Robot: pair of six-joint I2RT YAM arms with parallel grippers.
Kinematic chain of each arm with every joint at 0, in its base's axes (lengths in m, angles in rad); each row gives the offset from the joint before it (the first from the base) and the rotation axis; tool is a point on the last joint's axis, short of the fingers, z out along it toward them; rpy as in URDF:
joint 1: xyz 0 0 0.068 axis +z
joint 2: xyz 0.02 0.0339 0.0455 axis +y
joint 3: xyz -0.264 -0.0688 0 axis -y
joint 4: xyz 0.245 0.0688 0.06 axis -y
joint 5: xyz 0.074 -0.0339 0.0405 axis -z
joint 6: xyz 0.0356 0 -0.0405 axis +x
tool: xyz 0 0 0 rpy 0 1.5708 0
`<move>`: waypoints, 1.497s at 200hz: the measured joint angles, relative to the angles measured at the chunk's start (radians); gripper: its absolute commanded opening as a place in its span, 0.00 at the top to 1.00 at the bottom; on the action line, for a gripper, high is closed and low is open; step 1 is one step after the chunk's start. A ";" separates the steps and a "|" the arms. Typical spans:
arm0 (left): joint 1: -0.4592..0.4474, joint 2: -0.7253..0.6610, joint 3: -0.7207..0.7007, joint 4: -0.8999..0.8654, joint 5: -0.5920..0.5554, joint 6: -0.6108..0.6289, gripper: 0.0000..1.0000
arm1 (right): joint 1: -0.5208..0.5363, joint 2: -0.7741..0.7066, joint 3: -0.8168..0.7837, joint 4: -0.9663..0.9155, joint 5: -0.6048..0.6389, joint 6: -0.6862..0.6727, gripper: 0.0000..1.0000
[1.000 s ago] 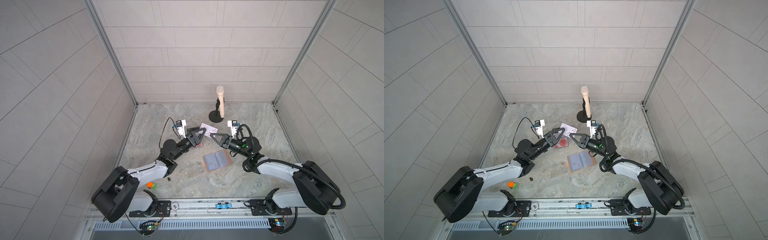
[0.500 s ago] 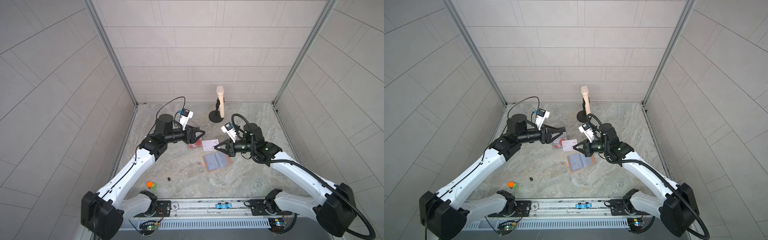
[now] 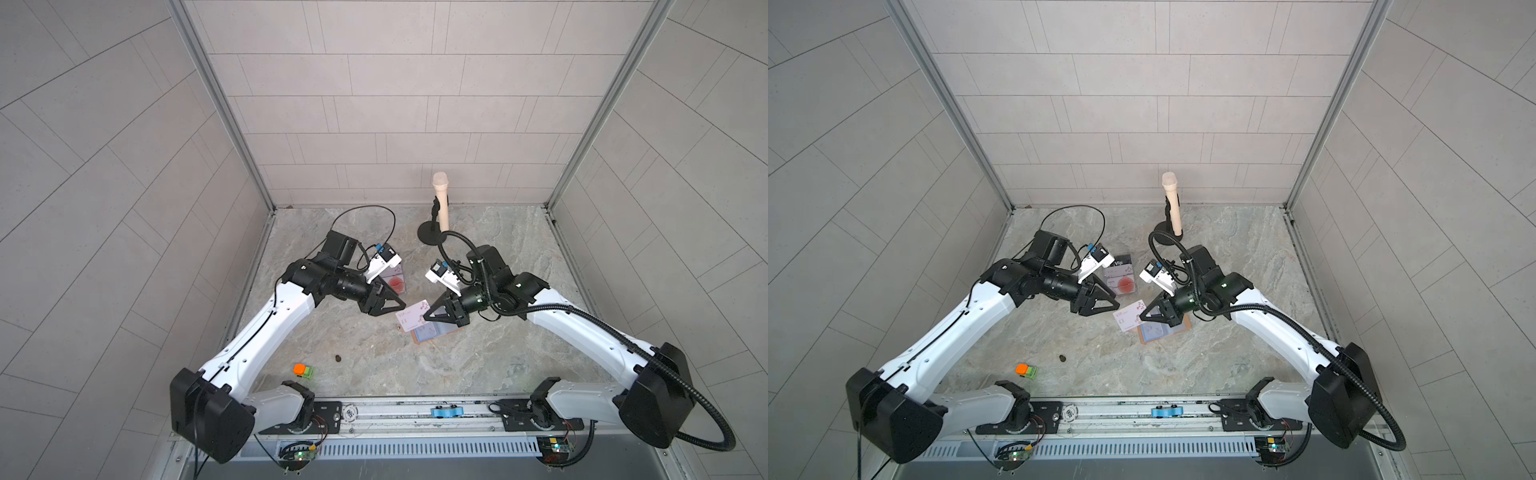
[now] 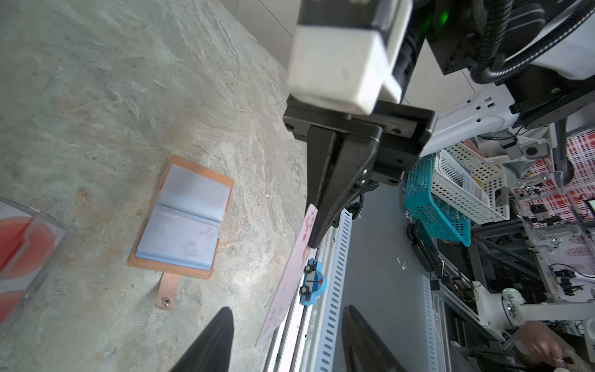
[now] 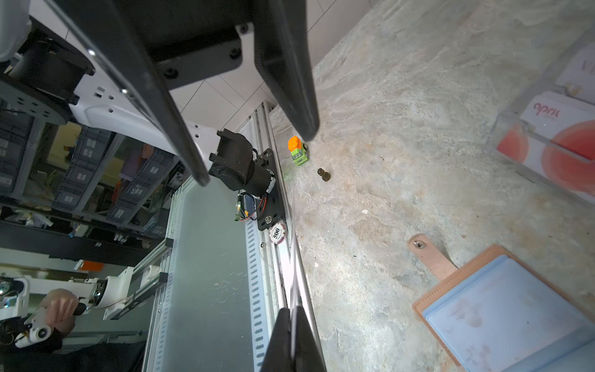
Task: Take the credit cards out of the card holder
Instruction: Pass the credit card.
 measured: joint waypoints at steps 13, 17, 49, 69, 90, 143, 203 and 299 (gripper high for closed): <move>0.000 0.000 0.000 -0.012 0.018 0.015 0.46 | 0.000 0.016 0.021 -0.024 -0.019 -0.028 1.00; 0.000 0.000 0.000 -0.014 0.024 0.020 0.46 | 0.000 0.024 0.027 -0.034 -0.026 -0.039 1.00; -0.004 0.000 0.000 -0.048 0.063 0.065 0.48 | 0.007 0.099 0.080 -0.113 -0.081 -0.116 1.00; -0.006 0.003 0.000 -0.069 0.073 0.085 0.50 | 0.023 0.132 0.107 -0.149 -0.099 -0.152 1.00; -0.009 0.011 0.000 -0.086 0.073 0.098 0.52 | 0.034 0.137 0.123 -0.168 -0.110 -0.172 1.00; -0.019 0.021 -0.002 -0.097 0.071 0.108 0.58 | 0.038 0.137 0.143 -0.171 -0.116 -0.183 1.00; -0.051 0.033 -0.016 -0.099 0.072 0.116 0.78 | 0.039 0.137 0.166 -0.162 -0.108 -0.178 1.00; -0.052 0.032 -0.026 -0.088 0.073 0.107 0.96 | 0.039 0.137 0.174 -0.153 -0.074 -0.157 0.50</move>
